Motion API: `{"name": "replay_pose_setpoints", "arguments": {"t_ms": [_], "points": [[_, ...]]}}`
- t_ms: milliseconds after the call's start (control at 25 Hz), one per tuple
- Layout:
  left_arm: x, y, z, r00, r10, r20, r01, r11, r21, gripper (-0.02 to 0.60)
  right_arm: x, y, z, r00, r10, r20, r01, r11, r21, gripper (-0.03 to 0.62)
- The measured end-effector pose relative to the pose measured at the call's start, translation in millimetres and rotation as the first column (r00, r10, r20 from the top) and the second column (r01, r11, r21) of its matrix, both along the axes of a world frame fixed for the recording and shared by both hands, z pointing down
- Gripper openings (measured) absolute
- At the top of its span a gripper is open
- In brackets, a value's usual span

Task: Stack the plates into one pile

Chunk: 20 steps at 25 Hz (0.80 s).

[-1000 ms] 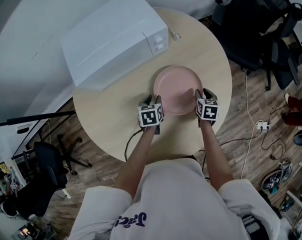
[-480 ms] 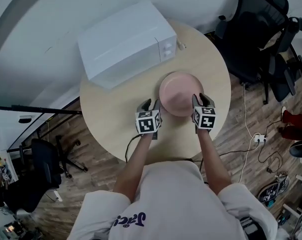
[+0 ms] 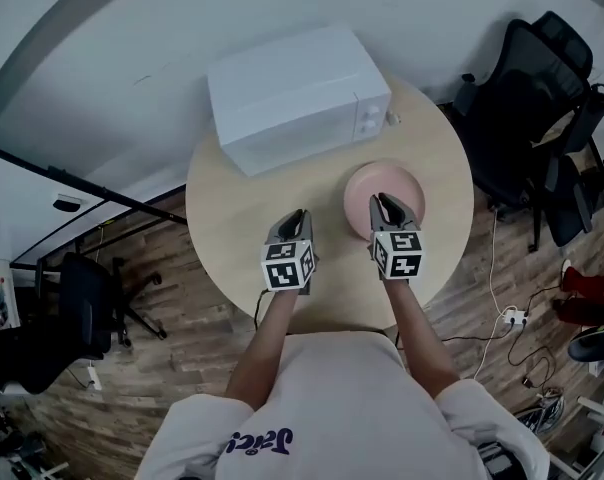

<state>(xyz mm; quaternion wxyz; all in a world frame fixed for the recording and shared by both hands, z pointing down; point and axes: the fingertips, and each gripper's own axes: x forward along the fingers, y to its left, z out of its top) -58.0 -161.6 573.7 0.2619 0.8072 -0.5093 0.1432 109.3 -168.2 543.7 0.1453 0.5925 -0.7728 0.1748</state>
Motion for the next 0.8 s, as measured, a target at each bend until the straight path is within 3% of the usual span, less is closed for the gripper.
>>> {"name": "replay_pose_setpoints", "arguments": {"t_ms": [120, 200, 360, 560, 800], "points": [[-24.1, 2.7, -25.1, 0.997, -0.040, -0.062, 0.043, 0.998, 0.039, 0.041, -26.7, -3.1, -21.5, 0.999, -0.054, -0.003, 0.054, 0.997, 0.051, 0.055], [-38.5, 5.0, -40.2, 0.996, -0.056, -0.066, 0.062, 0.995, 0.080, 0.035, -42.1, -3.6, -33.1, 0.997, -0.082, 0.006, 0.081, 0.994, 0.077, 0.051], [-62.4, 12.6, -71.5, 0.994, -0.102, -0.033, 0.106, 0.980, 0.170, 0.021, -69.5, -0.3, -57.4, 0.990, -0.133, 0.048, 0.126, 0.984, 0.123, 0.041], [-78.1, 16.0, -112.1, 0.990, -0.135, 0.027, 0.120, 0.945, 0.305, 0.015, -93.4, 1.2, -90.6, 0.982, -0.184, 0.049, 0.172, 0.966, 0.191, 0.040], [-86.4, 12.6, -135.3, 0.987, -0.152, 0.059, 0.119, 0.920, 0.373, 0.014, -105.5, 2.6, -117.0, 0.979, -0.200, 0.040, 0.183, 0.950, 0.254, 0.032]]}}
